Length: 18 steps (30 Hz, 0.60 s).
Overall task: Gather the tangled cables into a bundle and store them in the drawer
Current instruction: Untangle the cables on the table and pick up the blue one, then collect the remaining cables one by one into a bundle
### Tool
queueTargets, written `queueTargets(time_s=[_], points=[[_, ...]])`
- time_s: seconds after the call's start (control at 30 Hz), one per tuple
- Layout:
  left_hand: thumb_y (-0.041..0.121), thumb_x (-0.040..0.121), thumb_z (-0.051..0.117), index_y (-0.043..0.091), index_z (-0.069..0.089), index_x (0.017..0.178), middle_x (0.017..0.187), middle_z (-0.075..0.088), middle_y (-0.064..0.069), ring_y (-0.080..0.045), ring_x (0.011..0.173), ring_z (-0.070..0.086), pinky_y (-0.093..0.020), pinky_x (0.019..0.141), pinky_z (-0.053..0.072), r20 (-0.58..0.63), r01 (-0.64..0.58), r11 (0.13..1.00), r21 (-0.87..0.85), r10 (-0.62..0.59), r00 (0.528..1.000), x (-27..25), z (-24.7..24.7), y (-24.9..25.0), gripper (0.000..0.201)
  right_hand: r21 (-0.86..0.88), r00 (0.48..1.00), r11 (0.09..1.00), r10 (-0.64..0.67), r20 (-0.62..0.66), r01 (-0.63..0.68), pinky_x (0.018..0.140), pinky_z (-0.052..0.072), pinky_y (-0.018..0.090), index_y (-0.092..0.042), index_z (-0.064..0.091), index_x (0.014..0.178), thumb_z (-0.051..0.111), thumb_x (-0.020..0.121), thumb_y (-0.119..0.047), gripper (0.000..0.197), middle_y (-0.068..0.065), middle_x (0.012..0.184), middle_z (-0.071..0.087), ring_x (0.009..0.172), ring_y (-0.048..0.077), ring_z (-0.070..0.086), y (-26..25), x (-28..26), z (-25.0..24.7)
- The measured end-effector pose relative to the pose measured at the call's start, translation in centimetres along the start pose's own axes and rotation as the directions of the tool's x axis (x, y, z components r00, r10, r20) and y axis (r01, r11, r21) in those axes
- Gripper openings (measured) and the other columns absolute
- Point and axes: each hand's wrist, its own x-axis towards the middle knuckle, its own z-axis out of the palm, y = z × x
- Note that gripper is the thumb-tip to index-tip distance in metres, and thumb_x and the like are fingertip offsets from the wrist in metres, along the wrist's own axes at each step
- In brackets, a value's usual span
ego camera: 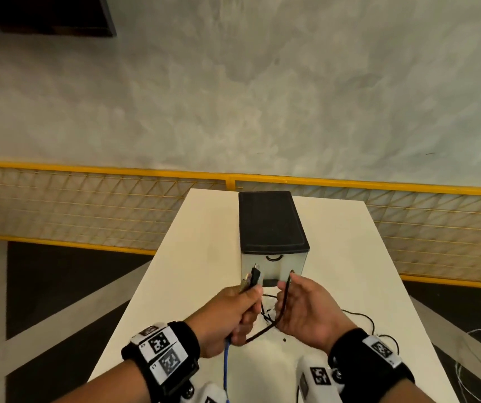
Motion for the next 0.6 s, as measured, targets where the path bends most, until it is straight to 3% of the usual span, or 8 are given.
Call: queueTargets(time_s=[0.1,0.2,0.3,0.37,0.43,0.53,0.6], points=[[0.040,0.098,0.049,0.019,0.046,0.066,0.053,0.034,0.003,-0.011,0.043,0.020,-0.021,0.044,0.013,0.024,0.147,0.987,0.068,-0.149,0.989,-0.4,-0.9,-3.1,0.039,0.032,0.998,0.999,-0.044,0.046,0.043,0.072,0.045,0.037,-0.016,0.058,0.070,0.057,0.086,-0.030,0.020,0.002,0.065,0.057,0.059,0.019,0.057,-0.8,0.0,1.3],[0.038,0.097,0.052,0.017,0.045,0.068,0.055,0.032,0.001,-0.010,0.042,0.019,-0.020,0.043,0.013,0.036,0.268,0.959,0.091,-0.272,0.962,-1.1,-1.8,-4.5,0.036,0.004,0.998,0.999,-0.053,0.021,0.053,0.079,0.049,0.041,-0.012,0.065,0.088,0.049,0.097,-0.036,0.030,0.005,0.075,0.069,0.065,0.021,0.070,-0.6,0.6,1.9],[0.037,0.096,0.053,0.019,0.046,0.066,0.057,0.030,0.000,-0.010,0.041,0.020,-0.019,0.042,0.014,0.078,0.287,0.937,0.197,-0.306,0.949,-1.8,-2.6,-3.8,0.036,0.031,0.997,0.997,-0.071,-0.035,0.072,0.077,0.052,0.040,-0.009,0.064,0.096,0.042,0.101,-0.036,0.035,0.007,0.072,0.073,0.062,0.020,0.073,0.9,1.4,1.7],[0.036,0.096,0.054,0.018,0.050,0.068,0.055,0.035,-0.001,-0.011,0.040,0.023,-0.018,0.041,0.016,0.086,0.205,0.942,0.268,-0.235,0.968,-2.1,-2.5,-2.3,0.033,0.034,0.994,0.994,-0.103,-0.047,0.105,0.075,0.052,0.041,-0.010,0.062,0.096,0.038,0.103,-0.034,0.035,0.008,0.073,0.075,0.063,0.021,0.074,1.5,1.7,1.3],[0.032,0.096,0.056,0.017,0.054,0.072,0.056,0.045,0.001,-0.010,0.040,0.028,-0.017,0.040,0.020,0.018,0.032,0.966,0.255,-0.037,0.999,-1.9,-1.5,-0.5,0.028,-0.005,0.992,0.992,-0.128,-0.011,0.128,0.079,0.052,0.043,-0.010,0.060,0.095,0.037,0.103,-0.032,0.034,0.011,0.082,0.076,0.072,0.024,0.075,2.0,2.0,1.0],[0.027,0.089,0.068,0.017,0.057,0.074,0.059,0.054,0.002,-0.007,0.042,0.041,-0.019,0.040,0.033,-0.147,-0.217,0.925,0.313,0.273,0.951,0.1,0.3,1.5,0.021,-0.096,0.988,0.988,-0.110,0.113,0.121,0.092,0.045,0.044,-0.009,0.066,0.111,0.035,0.103,-0.036,0.042,0.010,0.109,0.072,0.095,0.024,0.066,2.9,1.3,1.3],[0.028,0.080,0.075,0.019,0.062,0.076,0.070,0.061,0.003,-0.007,0.057,0.055,-0.024,0.056,0.047,-0.164,-0.249,0.854,0.458,0.356,0.920,1.4,1.0,1.6,0.017,-0.103,0.978,0.987,-0.104,0.182,0.124,0.105,0.039,0.048,-0.011,0.065,0.123,0.035,0.103,-0.036,0.044,0.009,0.116,0.069,0.107,0.023,0.058,3.5,0.7,1.7]])
